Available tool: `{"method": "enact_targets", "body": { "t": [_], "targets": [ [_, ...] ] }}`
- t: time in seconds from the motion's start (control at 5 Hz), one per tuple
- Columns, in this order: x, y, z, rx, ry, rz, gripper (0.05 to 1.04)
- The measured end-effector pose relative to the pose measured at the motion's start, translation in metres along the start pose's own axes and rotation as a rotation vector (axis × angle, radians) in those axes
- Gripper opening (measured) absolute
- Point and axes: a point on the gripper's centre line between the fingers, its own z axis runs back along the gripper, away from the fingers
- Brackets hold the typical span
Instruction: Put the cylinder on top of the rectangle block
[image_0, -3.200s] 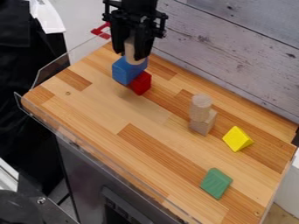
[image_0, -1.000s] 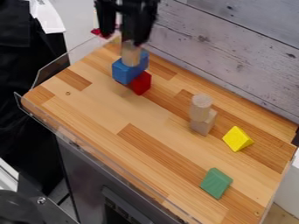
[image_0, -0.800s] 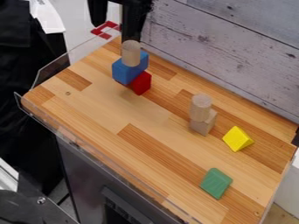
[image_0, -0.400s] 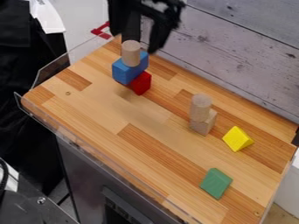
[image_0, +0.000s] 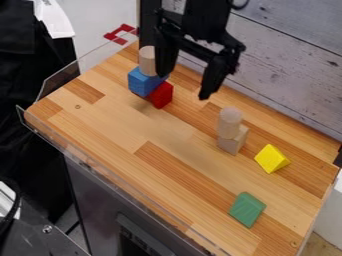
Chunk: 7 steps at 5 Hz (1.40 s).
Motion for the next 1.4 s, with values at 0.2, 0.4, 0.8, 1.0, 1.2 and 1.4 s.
{"method": "enact_targets", "body": {
  "t": [0.2,0.4,0.8,1.0,1.2,1.4],
  "targets": [
    [0.001,-0.007,-0.016,-0.006,0.029,-0.008,1.0],
    [0.007,-0.009,-0.029,-0.003,0.08,0.019,1.0],
    [0.01,-0.011,-0.032,-0.014,0.087,0.032,1.0],
    [0.01,-0.011,-0.033,-0.014,0.089,0.032,1.0],
    [0.01,-0.011,-0.032,-0.014,0.087,0.032,1.0],
    [0.01,-0.011,-0.032,-0.014,0.087,0.032,1.0]
  ]
}}
